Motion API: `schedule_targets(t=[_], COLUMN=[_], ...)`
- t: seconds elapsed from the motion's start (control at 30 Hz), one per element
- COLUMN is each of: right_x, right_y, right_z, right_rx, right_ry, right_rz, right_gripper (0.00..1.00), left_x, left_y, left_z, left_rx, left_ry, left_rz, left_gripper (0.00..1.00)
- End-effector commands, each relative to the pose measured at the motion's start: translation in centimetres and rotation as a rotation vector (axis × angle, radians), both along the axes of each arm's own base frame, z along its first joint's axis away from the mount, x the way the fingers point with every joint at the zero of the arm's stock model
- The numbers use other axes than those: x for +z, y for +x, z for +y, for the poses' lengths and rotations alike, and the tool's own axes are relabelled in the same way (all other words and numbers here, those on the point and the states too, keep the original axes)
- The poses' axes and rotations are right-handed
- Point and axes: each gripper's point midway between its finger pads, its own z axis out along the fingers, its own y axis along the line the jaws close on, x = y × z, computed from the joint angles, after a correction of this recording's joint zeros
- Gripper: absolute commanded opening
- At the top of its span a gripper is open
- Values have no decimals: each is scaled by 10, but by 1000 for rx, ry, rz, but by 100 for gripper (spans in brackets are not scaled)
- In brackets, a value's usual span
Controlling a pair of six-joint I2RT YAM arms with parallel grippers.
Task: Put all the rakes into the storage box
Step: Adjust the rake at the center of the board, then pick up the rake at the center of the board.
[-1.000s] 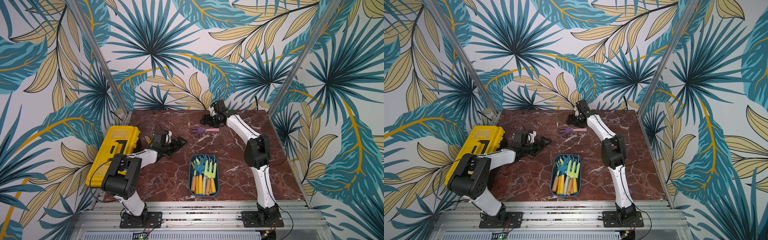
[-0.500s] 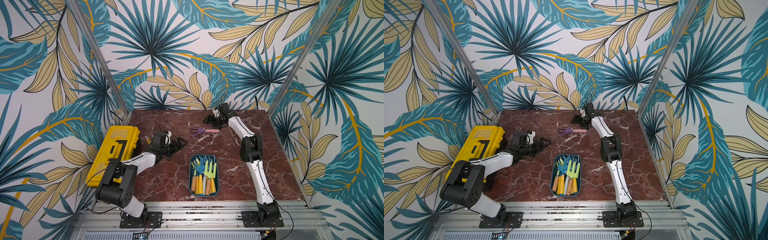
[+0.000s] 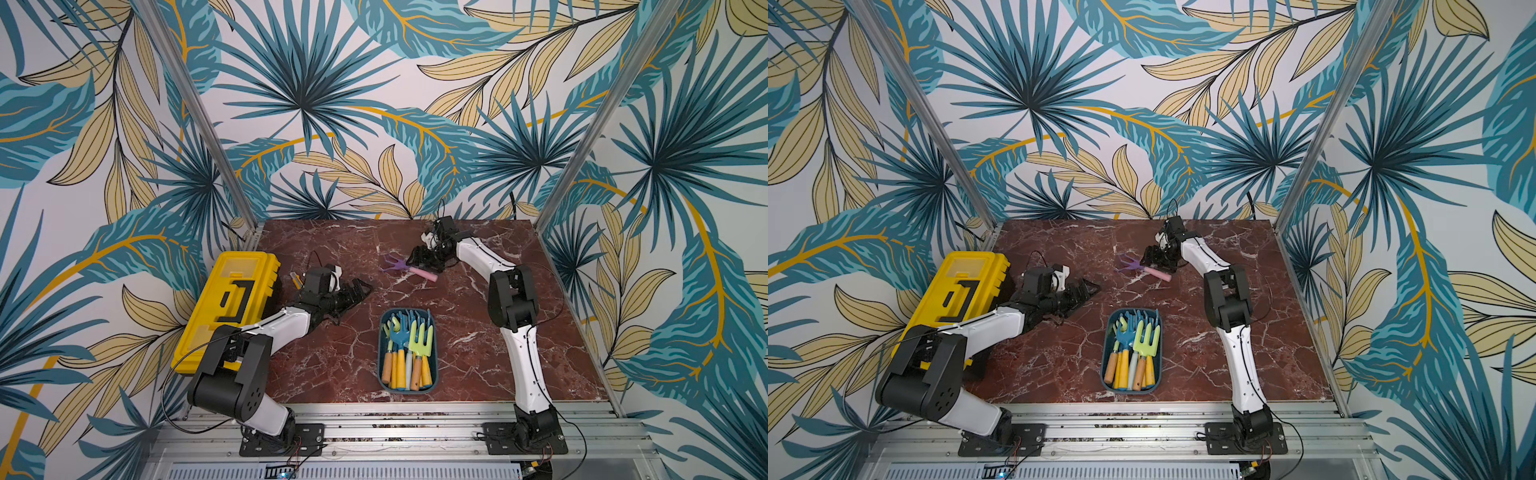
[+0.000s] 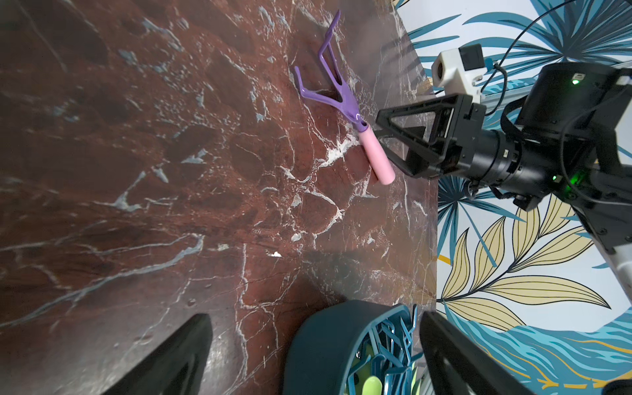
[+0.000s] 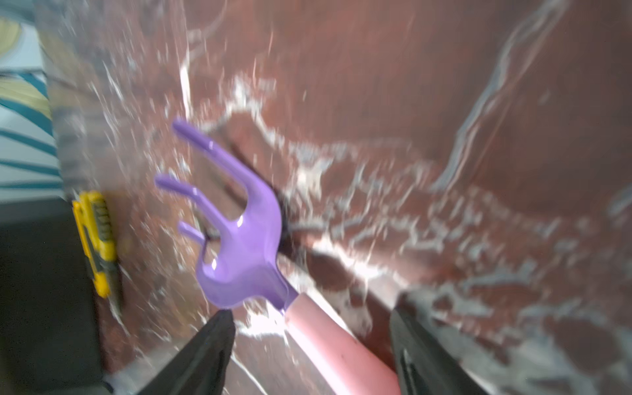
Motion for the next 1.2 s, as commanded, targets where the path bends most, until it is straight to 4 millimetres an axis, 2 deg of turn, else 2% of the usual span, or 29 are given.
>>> schedule_targets(t=[0.0,0.17,0.33,0.5,0.63,0.77,0.97,1.07,1.17], right_x=[-13,-25,-32,-36,-32,-10,47,74,91], right_y=[-28,-37,-36,-36,-38,-45,-54,-64,-80], right_z=[-12,-15,-12,-10,-12,-13,-19,-25,-33], right_rx=[53,113,153,168,137,93,17,-26,-58], right_ry=[-170,-387,-568,-660,-662,-629,-583,-549,-521], right_rz=[20,-2,-34,-42,-31,-36,-110,-149,-171], right_gripper=[65,50,44,35,22,15,11,11,10], left_x=[-1,-1,0,3,5,7,12,13,15], left_y=[-8,-9,-13,-16,-17,-17,-19,-22,-24], left_z=[1,3,8,14,18,19,17,18,19], left_rx=[-11,-12,-7,3,7,7,-3,-3,-3], left_ry=[18,29,51,70,94,99,86,85,87], left_rz=[-15,-17,-21,-30,-38,-44,-54,-59,-62], left_gripper=[100,100,100,100,100,100,100,100,100])
